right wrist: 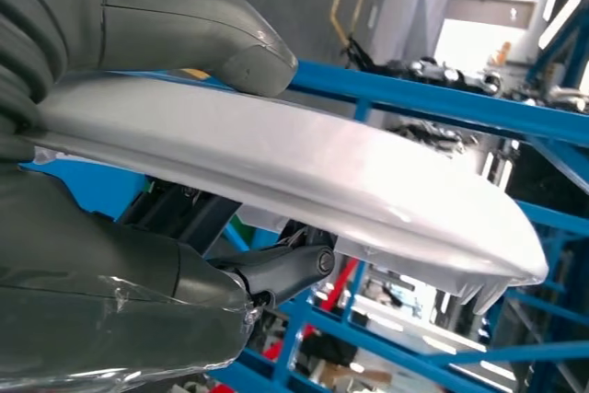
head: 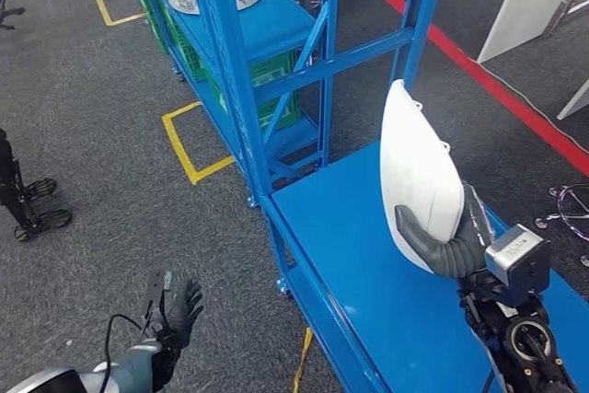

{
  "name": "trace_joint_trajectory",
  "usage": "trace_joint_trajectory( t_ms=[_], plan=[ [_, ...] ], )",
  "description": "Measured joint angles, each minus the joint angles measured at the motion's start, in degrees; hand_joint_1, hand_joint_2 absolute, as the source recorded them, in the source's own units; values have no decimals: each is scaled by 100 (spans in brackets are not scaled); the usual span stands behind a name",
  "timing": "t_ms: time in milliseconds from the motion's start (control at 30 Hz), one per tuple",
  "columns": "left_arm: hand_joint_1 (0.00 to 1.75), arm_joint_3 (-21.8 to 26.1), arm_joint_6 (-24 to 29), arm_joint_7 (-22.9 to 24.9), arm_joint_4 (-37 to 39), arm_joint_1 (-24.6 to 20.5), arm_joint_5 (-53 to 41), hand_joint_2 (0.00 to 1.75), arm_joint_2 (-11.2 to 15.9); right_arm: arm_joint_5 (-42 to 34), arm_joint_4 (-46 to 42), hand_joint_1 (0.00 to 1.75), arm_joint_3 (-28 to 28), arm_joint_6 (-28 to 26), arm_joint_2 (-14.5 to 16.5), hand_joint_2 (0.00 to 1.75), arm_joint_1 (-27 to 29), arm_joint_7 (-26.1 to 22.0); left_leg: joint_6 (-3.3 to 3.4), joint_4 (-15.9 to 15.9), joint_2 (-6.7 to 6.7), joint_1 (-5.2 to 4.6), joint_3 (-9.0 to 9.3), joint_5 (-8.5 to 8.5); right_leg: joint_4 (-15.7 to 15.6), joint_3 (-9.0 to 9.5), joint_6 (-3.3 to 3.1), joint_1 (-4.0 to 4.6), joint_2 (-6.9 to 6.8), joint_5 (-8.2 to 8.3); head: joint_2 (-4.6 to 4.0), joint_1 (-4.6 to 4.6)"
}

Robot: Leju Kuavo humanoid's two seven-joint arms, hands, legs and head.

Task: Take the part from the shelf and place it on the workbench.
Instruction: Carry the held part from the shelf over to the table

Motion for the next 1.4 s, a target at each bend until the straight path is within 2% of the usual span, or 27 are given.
trace_joint_trajectory(
  t_ms=[33,67,100,167,233,267,333,400,467,533,600,667,733,767,800,833,900,967,1033,1067,1133,1167,1200,1267,1300,1333,1400],
  plan=[
    [0,0,1,-1,0,15,-1,0,2,2,-16,175,1,-1,-2,175,6,3,-37,-2,27,15,-16,6,-13,9,-46,12,-87,8,0,-10],
    [0,0,1,-1,0,25,-1,0,8,3,-35,175,1,-1,-3,175,7,1,-59,67,172,5,-59,-28,-33,25,-94,15,-175,15,0,-30],
    [0,0,2,-1,0,19,-1,0,13,3,-55,175,1,-2,-3,175,7,-1,-71,252,385,-13,-159,-118,-56,40,-140,20,-268,21,0,-65],
    [0,0,2,-1,0,-9,-1,0,14,3,-80,175,2,-1,-4,175,18,-4,-76,981,798,-46,-552,-437,-72,48,-213,67,-468,9,0,-133],
    [0,0,2,-1,0,-6,-1,0,4,3,-82,175,6,0,-5,175,36,1,-69,1698,885,-48,-951,-668,-72,47,-257,120,-672,-12,0,-156],
    [0,0,2,-1,0,5,-1,0,1,3,-83,175,8,1,-5,175,43,2,-54,1786,895,-51,-1008,-640,-72,50,-269,141,-770,-20,0,-161],
    [0,0,2,0,0,17,0,0,8,3,-91,175,10,-1,-5,175,45,3,3,1240,962,-80,-728,-308,-72,70,-278,167,-933,-37,0,-173],
    [0,0,2,0,0,3,0,0,21,3,-111,175,10,-1,-5,175,42,2,93,421,1247,-162,-286,-12,-69,100,-256,193,-1075,-64,0,-187],
    [0,0,2,-1,0,-15,0,0,30,3,-127,175,10,-1,-5,175,39,1,161,67,1395,-237,-106,56,-68,129,-210,213,-1198,-96,0,-178],
    [0,0,2,-1,0,-9,0,0,41,3,-142,175,9,-1,-6,175,37,1,203,32,1244,-238,-98,68,-70,157,-154,210,-1284,-130,0,-161],
    [0,0,2,-2,0,0,0,0,43,3,-158,175,6,-1,-11,175,30,-2,250,-10,1103,-195,-56,88,119,99,-92,185,-1046,-275,0,-132],
    [0,0,2,-2,0,-12,-1,0,31,3,-162,175,5,-1,-22,175,35,-2,289,-28,967,-167,-26,96,762,-188,-49,161,-673,-602,0,-80],
    [0,0,5,0,0,-20,-4,0,16,9,-161,175,7,-2,-33,175,63,13,306,-25,800,-164,-21,93,1508,-568,-27,155,-553,-856,0,-55],
    [0,0,11,-1,0,-15,-10,0,10,16,-161,175,8,-2,-37,175,76,23,306,-22,705,-164,-16,91,1651,-663,-25,153,-538,-836,0,-49],
    [0,0,16,-1,0,-7,-17,0,5,24,-162,175,8,-2,-44,175,84,35,303,-19,606,-162,-7,87,1566,-657,-30,152,-525,-704,0,-42],
    [0,0,21,-1,0,1,-22,0,2,31,-165,175,7,-2,-52,175,88,43,293,-14,513,-159,6,81,1264,-548,-45,150,-488,-481,0,-36],
    [0,0,16,4,0,8,-16,0,-6,53,-192,175,3,0,-75,175,100,55,258,4,348,-156,15,61,468,-231,-91,133,-226,-71,0,-22],
    [0,0,7,38,0,12,3,0,-7,80,-240,175,-2,16,-85,175,132,65,199,28,205,-135,-39,65,19,-22,-122,123,5,30,0,-27],
    [0,0,-7,88,0,37,37,0,8,108,-274,175,-6,48,-89,175,156,72,124,25,75,-109,-96,90,-63,45,-155,125,-47,-3,0,-33],
    [0,0,-15,104,0,55,55,0,11,119,-286,175,-7,62,-90,175,161,71,92,44,128,-109,-111,76,-90,65,-184,121,-117,8,0,-41],
    [0,0,-26,115,0,52,75,0,18,134,-320,175,-8,89,-91,175,169,63,35,370,465,-131,-277,-109,-160,119,-245,106,-281,27,0,-88],
    [0,0,-28,121,0,36,72,0,14,142,-334,175,-7,106,-92,175,178,59,10,722,679,-133,-459,-275,-177,134,-270,116,-368,27,0,-115],
    [0,0,-28,131,0,19,66,0,14,151,-344,175,-5,125,-92,175,193,55,-16,1145,801,-132,-690,-446,-182,138,-288,124,-460,20,0,-137],
    [0,0,-29,160,0,13,54,0,7,167,-349,175,2,149,-93,175,228,55,-52,1724,875,-114,-1030,-585,-182,142,-303,131,-637,0,0,-143],
    [0,0,-28,172,0,16,51,0,7,170,-350,175,5,155,-93,175,241,55,-63,1698,894,-104,-1039,-498,-181,148,-301,130,-718,-12,0,-148],
    [0,0,-28,180,0,17,51,0,11,172,-351,175,7,156,-93,175,248,55,-67,1433,934,-96,-916,-323,-181,159,-292,130,-793,-26,0,-155],
    [0,0,-27,184,0,2,50,0,22,172,-358,175,5,156,-93,175,251,54,-48,582,1176,-111,-474,46,-173,195,-248,150,-928,-69,0,-184]
  ],
)
